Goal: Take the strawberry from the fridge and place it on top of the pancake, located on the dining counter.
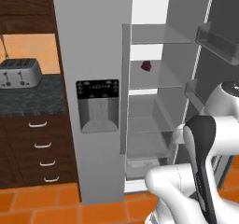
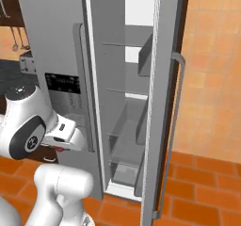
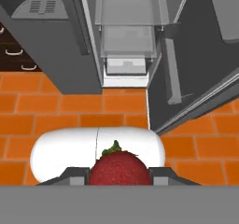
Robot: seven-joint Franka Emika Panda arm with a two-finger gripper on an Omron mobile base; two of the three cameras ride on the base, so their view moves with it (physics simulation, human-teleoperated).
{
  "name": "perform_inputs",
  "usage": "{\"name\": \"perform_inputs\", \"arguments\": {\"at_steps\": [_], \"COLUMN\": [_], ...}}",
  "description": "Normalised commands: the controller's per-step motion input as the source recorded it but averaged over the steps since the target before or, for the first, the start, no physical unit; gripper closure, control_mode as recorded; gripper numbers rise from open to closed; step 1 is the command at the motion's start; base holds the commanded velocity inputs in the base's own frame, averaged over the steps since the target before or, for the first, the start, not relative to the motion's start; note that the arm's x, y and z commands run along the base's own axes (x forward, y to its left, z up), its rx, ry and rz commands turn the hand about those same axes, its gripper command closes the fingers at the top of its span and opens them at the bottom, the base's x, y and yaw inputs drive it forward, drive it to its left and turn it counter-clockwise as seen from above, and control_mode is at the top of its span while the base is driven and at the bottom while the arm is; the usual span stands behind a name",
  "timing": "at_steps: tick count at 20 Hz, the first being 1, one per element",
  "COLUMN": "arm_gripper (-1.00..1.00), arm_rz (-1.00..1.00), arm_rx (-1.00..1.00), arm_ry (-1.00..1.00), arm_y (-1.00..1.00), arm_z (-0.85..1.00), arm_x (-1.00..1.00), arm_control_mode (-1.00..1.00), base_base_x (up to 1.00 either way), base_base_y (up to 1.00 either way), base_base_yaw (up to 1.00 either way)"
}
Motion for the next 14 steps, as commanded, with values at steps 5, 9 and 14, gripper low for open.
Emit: {"name": "perform_inputs", "arguments": {"at_steps": [5, 9, 14], "arm_gripper": [1.00, 1.00, 1.00], "arm_rz": [0.00, 0.00, 0.00], "arm_rx": [0.00, 0.00, 0.00], "arm_ry": [0.00, 0.00, 0.00], "arm_y": [0.00, 0.00, 0.00], "arm_z": [0.00, 0.00, 0.00], "arm_x": [0.00, 0.00, 0.00], "arm_control_mode": [1.00, 1.00, 1.00], "base_base_x": [-0.71, -0.03, 0.10], "base_base_y": [0.08, 0.94, 0.82], "base_base_yaw": [-0.01, -0.55, -0.55]}}
